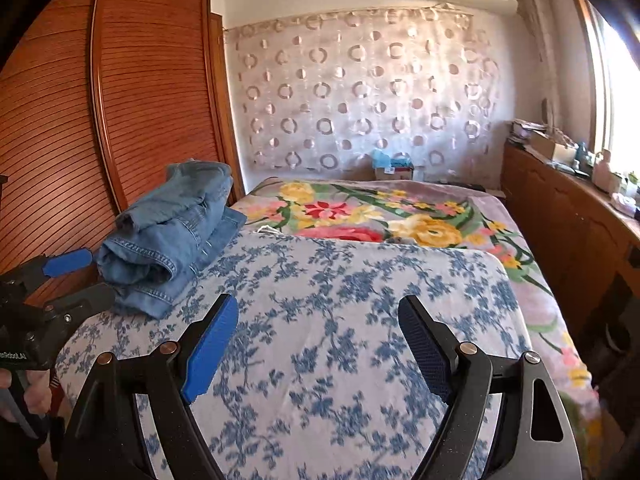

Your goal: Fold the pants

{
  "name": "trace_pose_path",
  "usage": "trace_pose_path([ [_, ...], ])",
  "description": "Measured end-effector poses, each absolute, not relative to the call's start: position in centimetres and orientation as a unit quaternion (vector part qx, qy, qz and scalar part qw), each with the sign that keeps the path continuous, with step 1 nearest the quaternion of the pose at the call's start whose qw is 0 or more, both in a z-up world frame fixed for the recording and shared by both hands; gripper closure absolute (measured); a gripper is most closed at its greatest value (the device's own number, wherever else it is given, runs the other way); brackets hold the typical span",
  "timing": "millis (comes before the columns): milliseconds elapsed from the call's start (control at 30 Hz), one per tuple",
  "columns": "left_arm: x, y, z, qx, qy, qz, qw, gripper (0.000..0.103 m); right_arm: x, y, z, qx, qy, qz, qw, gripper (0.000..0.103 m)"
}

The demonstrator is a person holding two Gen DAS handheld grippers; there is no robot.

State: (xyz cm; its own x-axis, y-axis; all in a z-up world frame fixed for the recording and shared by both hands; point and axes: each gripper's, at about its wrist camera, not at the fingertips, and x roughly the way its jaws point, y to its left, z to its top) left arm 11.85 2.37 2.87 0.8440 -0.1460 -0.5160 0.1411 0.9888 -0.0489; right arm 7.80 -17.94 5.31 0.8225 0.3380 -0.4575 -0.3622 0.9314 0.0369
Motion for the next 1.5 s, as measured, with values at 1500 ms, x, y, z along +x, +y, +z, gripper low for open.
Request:
trace_pose_path([
  [1500, 5.3, 1.4, 5.5, 0.0, 0.229, -0.047, 0.972, 0.005, 0.1, -20.1, 5.9, -0.01, 0.173, 0.144, 0.974, 0.019],
])
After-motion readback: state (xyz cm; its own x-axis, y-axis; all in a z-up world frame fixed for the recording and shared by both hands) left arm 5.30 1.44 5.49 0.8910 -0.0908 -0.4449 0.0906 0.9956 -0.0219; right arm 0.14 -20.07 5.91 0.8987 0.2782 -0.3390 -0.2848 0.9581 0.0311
